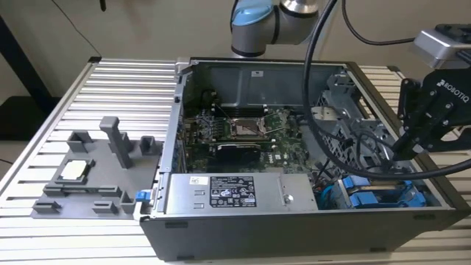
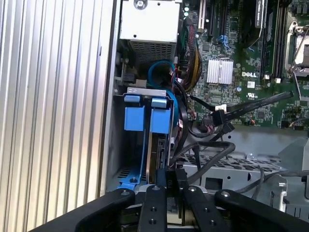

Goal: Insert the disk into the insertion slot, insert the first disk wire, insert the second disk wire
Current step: 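Insert the first disk wire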

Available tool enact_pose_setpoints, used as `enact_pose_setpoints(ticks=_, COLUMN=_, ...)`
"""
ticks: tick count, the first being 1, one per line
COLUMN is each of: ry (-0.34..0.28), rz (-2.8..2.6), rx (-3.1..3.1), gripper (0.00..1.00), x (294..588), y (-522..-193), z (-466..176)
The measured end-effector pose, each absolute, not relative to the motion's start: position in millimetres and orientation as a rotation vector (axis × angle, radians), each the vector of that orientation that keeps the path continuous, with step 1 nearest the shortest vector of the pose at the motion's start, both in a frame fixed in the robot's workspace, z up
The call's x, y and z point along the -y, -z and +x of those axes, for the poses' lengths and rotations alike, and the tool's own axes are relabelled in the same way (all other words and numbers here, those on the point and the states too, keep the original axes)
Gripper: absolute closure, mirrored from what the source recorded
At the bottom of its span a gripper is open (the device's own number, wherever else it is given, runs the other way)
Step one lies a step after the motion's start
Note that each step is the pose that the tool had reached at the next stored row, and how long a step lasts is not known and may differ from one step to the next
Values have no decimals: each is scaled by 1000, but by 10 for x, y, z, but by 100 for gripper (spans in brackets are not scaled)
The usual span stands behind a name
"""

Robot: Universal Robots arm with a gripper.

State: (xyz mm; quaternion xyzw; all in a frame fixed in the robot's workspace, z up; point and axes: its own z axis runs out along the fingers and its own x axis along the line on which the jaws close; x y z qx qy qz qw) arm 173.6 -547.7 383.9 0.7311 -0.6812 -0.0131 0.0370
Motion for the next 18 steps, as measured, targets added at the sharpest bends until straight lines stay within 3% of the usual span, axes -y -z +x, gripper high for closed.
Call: enact_pose_setpoints(ticks=18, ry=75, rz=2214, rx=2107, gripper=81, x=5540, y=-3726, z=1811)
